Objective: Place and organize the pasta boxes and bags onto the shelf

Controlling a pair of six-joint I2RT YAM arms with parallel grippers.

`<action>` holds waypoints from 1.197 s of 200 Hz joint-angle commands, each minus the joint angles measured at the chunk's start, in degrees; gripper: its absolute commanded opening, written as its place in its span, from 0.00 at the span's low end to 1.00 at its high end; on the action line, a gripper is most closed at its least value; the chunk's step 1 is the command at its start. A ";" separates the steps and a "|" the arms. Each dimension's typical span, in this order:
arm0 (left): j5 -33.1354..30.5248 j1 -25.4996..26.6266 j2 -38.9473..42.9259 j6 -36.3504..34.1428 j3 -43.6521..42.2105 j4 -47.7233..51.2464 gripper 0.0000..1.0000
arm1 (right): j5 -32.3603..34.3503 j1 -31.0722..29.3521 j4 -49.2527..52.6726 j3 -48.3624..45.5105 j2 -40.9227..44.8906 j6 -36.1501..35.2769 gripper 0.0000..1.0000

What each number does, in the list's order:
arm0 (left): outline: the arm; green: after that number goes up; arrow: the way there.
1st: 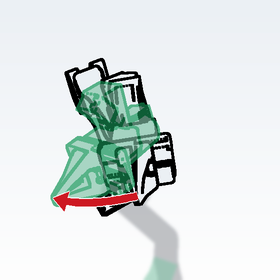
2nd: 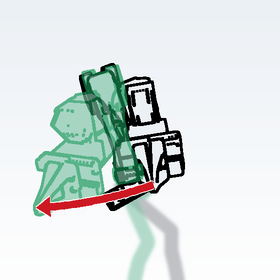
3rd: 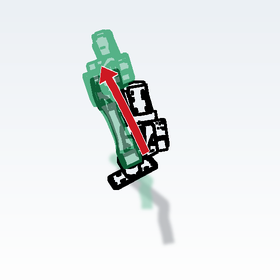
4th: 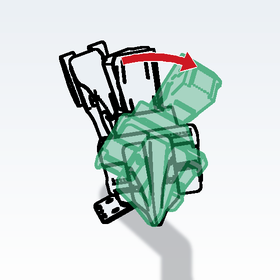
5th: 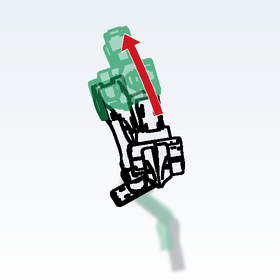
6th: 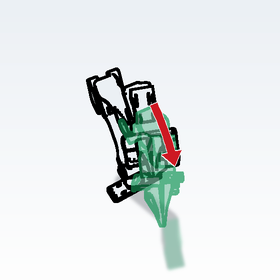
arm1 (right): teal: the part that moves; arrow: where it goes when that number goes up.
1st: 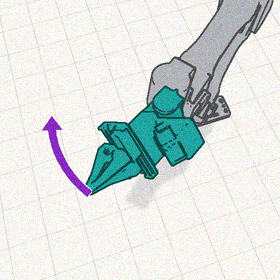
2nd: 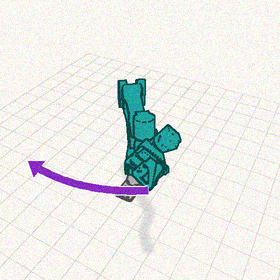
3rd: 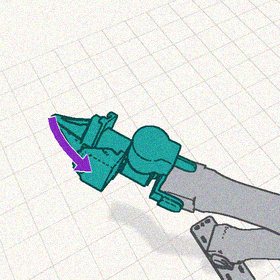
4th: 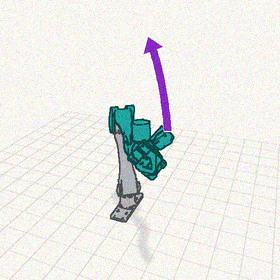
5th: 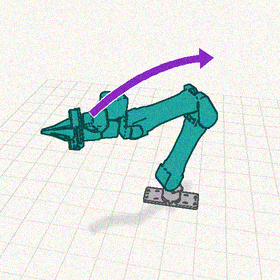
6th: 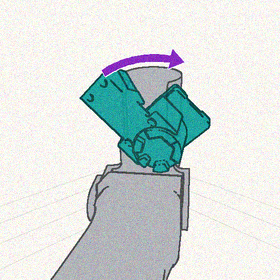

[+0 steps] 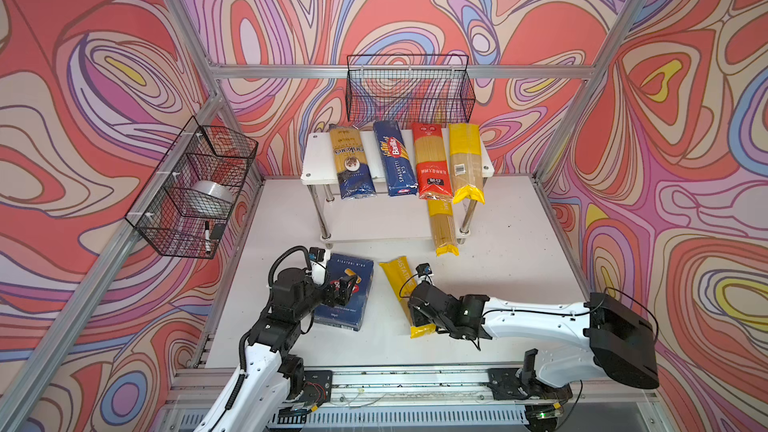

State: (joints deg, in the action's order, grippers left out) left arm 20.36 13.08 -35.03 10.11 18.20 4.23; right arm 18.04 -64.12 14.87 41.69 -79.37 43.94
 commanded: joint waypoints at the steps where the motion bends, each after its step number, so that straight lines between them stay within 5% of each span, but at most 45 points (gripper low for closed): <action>1: -0.23 0.17 -0.31 0.00 0.44 -1.10 1.00 | 5.52 -0.31 -2.56 3.47 4.59 -2.23 0.00; 42: -0.14 0.15 -0.48 0.00 0.52 -1.12 1.00 | 9.64 -0.31 0.75 5.02 3.58 -3.26 0.00; 96: -0.34 0.16 -0.13 0.04 0.44 -1.03 1.00 | 4.05 -0.28 -0.18 4.39 -1.33 -3.24 0.00; 110: -0.40 0.19 -0.07 0.08 0.36 -1.05 1.00 | 3.52 -0.31 2.08 5.55 -2.19 -4.24 0.34; 130: -0.41 0.16 -0.08 0.09 0.43 -1.01 1.00 | 2.42 -0.28 5.02 7.22 -3.84 -5.96 0.68; 163: -0.42 0.16 -0.13 0.11 0.44 -1.02 1.00 | 0.38 -0.31 4.04 6.83 -6.33 -7.75 0.97; 239: -0.23 0.18 -0.22 0.00 0.44 -0.98 1.00 | 0.46 -0.22 2.84 6.44 -11.71 -10.80 0.98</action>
State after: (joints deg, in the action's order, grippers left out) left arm 20.34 13.08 -35.44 10.11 18.20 4.10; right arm 18.41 -64.20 18.17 47.94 -89.21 34.57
